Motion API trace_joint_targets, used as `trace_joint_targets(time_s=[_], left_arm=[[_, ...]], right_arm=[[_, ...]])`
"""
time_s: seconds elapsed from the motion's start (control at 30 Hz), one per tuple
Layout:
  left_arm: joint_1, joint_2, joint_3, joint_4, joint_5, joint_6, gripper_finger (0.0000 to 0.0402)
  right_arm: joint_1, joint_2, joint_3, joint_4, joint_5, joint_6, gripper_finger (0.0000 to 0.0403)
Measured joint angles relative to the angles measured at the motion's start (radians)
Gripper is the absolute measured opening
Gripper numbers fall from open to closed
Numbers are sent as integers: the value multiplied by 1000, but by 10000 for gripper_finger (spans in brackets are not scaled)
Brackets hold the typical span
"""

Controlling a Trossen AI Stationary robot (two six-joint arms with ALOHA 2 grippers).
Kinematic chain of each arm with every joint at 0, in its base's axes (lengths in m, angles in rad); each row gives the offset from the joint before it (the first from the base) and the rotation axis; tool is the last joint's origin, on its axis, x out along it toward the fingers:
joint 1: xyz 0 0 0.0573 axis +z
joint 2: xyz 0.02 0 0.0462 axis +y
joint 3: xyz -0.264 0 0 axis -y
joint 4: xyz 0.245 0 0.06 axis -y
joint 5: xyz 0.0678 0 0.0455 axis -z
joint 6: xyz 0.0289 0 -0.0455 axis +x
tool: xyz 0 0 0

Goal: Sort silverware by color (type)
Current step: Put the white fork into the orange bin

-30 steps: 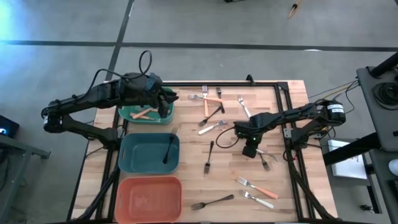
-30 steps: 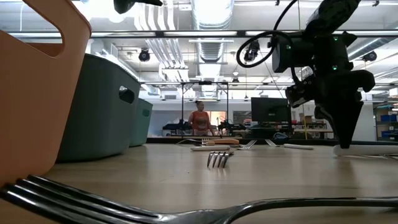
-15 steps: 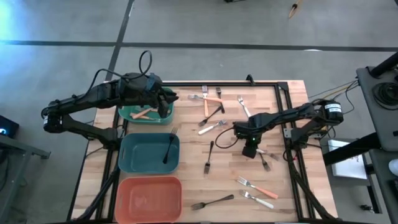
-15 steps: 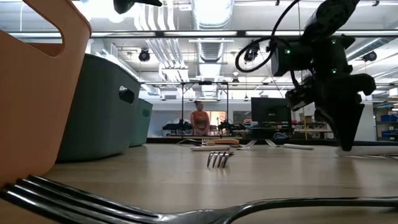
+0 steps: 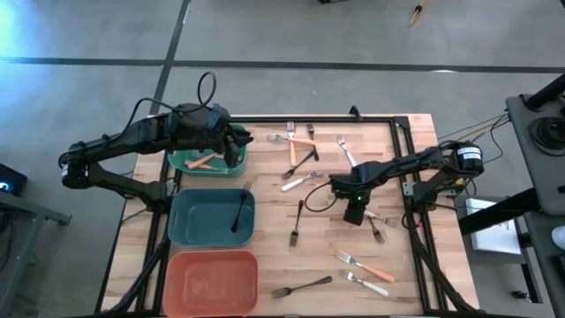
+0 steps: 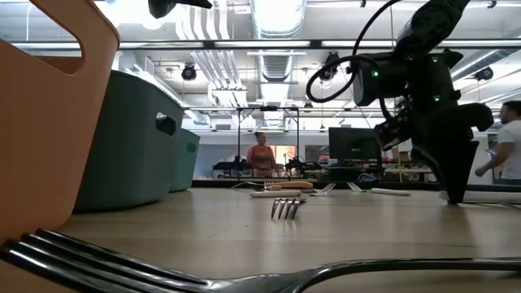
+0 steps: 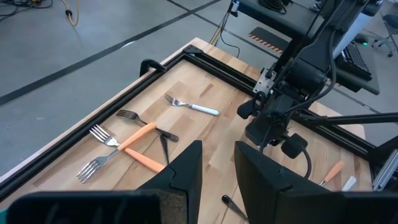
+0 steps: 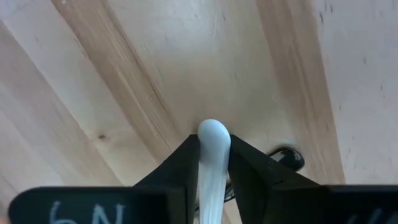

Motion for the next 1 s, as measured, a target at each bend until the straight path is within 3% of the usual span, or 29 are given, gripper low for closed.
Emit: trace_joint_targets(time_s=[0.17,0.3,0.67,0.87,1.0], left_arm=[[0,0,0,0,0,0,77],[0,0,0,1,0,-1,77],[-3,1,0,2,0,22,77],[-15,23,-9,30,0,58,77],[-27,45,-69,150,0,57,77]], right_arm=[[0,25,1,-1,1,2,60],[0,26,1,-3,5,10,23],[0,-28,59,-123,13,-26,23],[-2,-82,176,-207,107,-76,23],[-20,-108,284,-243,218,-121,22]])
